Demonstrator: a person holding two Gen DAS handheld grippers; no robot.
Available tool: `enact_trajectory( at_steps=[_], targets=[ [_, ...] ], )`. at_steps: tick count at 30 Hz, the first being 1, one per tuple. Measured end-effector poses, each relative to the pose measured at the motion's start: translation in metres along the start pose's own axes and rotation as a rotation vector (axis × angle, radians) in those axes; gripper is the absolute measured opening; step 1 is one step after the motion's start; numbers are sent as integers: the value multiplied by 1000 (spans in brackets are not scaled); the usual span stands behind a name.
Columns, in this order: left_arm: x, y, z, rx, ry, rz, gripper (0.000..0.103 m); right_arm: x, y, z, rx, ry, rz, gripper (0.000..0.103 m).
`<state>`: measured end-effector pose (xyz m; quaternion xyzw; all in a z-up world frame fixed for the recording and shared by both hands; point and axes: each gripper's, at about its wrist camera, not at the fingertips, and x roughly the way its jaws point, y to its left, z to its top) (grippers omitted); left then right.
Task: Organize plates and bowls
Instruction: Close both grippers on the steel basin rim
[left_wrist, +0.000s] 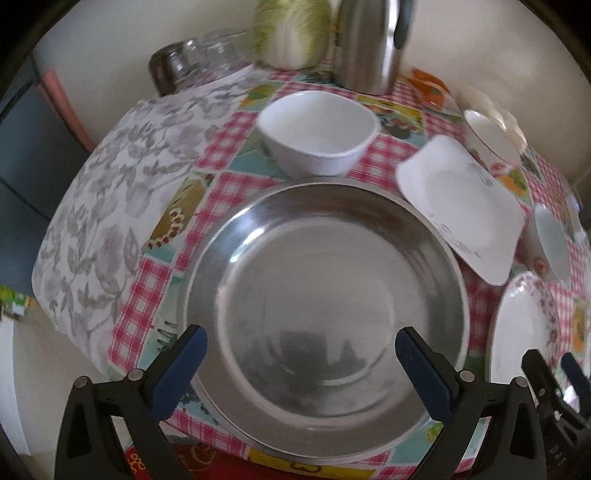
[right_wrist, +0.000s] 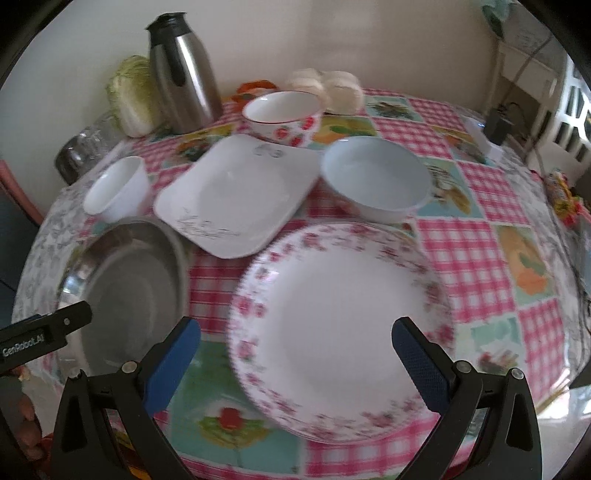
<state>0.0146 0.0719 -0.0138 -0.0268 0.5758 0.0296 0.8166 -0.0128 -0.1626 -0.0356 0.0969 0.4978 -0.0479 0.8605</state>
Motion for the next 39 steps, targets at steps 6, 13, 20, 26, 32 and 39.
enact_trajectory(
  at_steps=[6, 13, 20, 26, 32, 39],
  targets=[
    [5, 36, 6, -120, -17, -73, 103, 13, 30, 1, -46, -11, 74, 103],
    [3, 66, 12, -205, -146, -82, 103, 30, 52, -1, -78, 2, 135, 103],
    [19, 86, 21, -225, -100, -66, 103, 34, 74, -2, -129, -16, 172, 94],
    [34, 97, 18, -267, -50, -50, 93, 45, 77, -2, -130, 34, 181, 72],
    [54, 100, 16, -281, 31, -86, 74, 55, 75, -6, -115, 90, 217, 45],
    [70, 106, 12, -302, 93, -98, 41, 65, 66, -8, -78, 136, 230, 23]
  ],
)
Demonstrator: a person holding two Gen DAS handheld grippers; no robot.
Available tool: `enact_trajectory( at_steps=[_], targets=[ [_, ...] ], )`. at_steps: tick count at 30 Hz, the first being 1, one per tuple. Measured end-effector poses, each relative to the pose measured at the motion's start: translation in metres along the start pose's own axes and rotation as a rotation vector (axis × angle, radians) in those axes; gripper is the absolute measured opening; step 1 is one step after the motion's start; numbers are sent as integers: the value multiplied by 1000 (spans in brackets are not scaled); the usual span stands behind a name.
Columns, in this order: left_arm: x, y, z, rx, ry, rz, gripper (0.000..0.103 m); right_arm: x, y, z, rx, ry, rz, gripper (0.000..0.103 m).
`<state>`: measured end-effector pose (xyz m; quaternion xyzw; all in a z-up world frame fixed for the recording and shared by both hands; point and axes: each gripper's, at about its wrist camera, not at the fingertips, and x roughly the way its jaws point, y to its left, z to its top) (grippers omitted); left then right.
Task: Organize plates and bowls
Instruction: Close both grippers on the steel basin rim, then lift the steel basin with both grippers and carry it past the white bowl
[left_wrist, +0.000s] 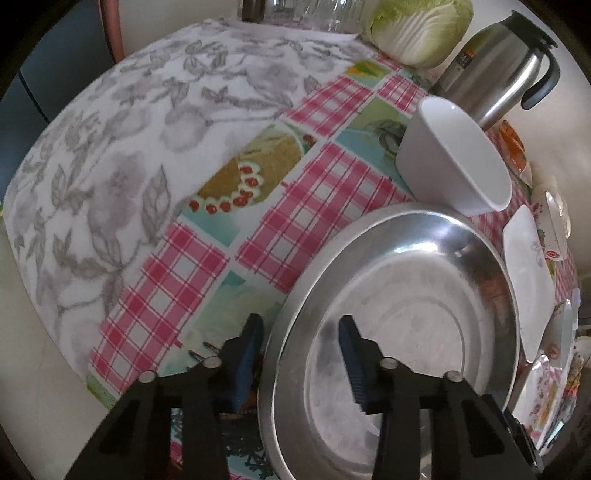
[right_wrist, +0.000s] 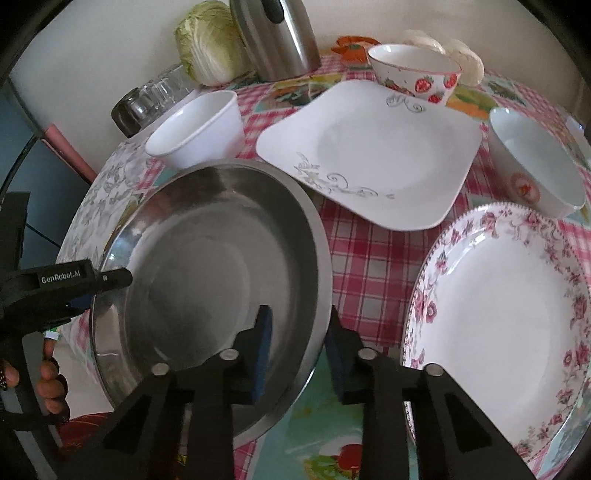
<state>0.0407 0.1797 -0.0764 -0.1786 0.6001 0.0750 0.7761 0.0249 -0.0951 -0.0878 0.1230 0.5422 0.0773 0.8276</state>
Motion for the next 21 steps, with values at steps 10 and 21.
enact_trajectory(
  at_steps=[10, 21],
  targets=[
    [5, -4, 3, 15, -8, 45, 29, 2, -1, 1, -5, 3, -7, 15],
    [-20, -7, -3, 20, -32, 41, 27, -25, 1, 4, -47, -70, 26, 15]
  ],
)
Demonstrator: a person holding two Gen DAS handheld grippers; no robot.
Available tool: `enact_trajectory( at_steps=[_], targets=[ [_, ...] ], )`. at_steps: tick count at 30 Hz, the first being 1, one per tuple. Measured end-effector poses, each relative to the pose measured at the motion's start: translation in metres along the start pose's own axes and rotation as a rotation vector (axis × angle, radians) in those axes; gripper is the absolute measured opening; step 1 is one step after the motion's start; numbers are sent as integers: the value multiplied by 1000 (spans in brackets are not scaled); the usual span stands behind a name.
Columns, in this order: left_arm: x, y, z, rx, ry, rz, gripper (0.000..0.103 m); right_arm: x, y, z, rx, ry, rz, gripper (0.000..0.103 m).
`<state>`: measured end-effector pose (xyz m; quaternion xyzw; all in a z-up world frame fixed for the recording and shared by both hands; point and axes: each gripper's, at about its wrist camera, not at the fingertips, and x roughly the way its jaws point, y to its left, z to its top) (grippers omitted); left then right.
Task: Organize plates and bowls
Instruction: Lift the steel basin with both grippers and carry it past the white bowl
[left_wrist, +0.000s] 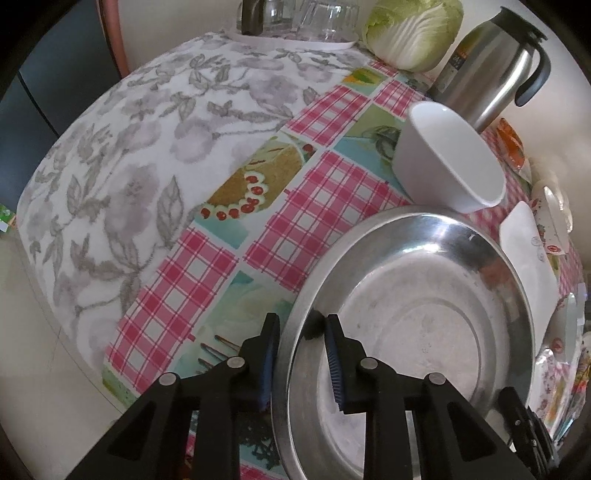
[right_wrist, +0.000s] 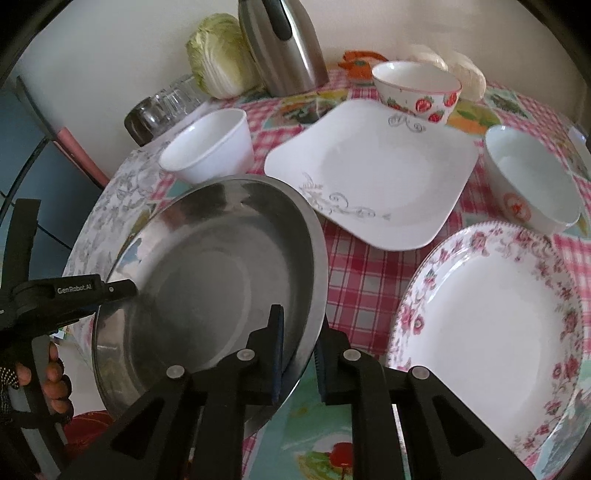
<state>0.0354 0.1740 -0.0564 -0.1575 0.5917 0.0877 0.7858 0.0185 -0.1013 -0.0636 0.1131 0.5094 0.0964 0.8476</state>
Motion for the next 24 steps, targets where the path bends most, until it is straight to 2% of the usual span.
enact_trajectory(
  at_steps=[10, 18, 24],
  targets=[
    [-35, -31, -13, 48, -82, -18, 27, -34, -18, 7, 1, -87, 26, 16],
    [-43, -63, -13, 109, -98, -57, 27, -53, -46, 14, 43, -136, 21, 16],
    [-52, -94, -7, 190, -110, -64, 27, -64, -68, 23, 86, -175, 23, 16]
  ],
)
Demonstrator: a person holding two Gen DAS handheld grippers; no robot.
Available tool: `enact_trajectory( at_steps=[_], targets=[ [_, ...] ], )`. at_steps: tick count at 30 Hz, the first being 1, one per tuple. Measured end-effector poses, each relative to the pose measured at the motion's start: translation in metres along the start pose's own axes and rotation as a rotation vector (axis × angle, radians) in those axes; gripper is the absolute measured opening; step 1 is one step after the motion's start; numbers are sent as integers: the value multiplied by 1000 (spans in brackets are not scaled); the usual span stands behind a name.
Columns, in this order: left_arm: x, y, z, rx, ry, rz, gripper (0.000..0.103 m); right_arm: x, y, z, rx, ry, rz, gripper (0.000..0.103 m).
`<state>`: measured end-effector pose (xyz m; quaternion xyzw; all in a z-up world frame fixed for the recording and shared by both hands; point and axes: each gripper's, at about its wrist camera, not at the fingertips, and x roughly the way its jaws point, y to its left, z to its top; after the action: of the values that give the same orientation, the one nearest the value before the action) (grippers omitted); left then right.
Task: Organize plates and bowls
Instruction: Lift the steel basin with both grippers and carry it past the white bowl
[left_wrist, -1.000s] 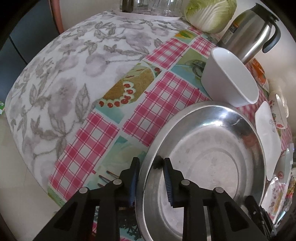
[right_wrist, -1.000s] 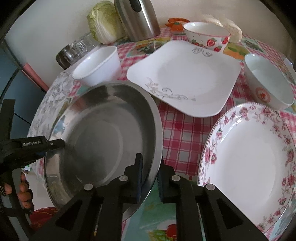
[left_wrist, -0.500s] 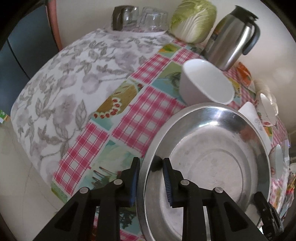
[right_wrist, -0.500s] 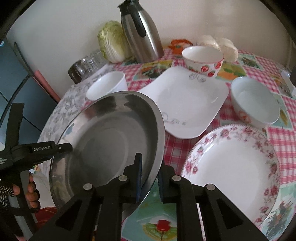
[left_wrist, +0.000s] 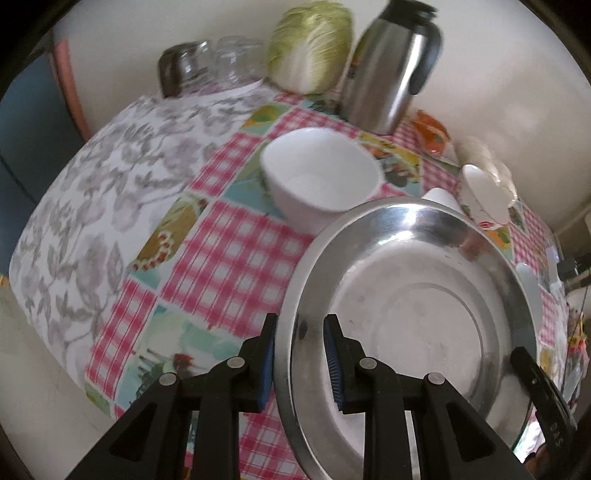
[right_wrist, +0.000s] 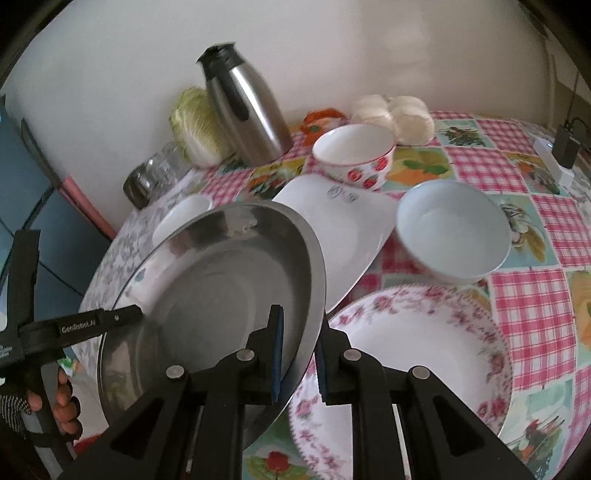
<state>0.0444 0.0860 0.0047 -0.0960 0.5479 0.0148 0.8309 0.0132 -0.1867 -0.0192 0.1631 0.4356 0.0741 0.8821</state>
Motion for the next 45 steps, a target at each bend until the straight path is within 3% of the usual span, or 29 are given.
enact_trajectory(
  at_steps=[12, 20, 32, 45],
  targets=[
    [1, -56, 40, 81, -32, -11, 27, -4, -36, 21, 53, -55, -44, 17],
    [31, -78, 52, 108, 4, -13, 27, 6, -56, 31, 86, -59, -64, 17],
    [51, -88, 69, 147, -3, 17, 27, 38, -65, 42, 89, -23, -75, 17],
    [73, -88, 64, 178, 39, 65, 27, 49, -57, 43, 24, 4, -141, 18]
  ],
)
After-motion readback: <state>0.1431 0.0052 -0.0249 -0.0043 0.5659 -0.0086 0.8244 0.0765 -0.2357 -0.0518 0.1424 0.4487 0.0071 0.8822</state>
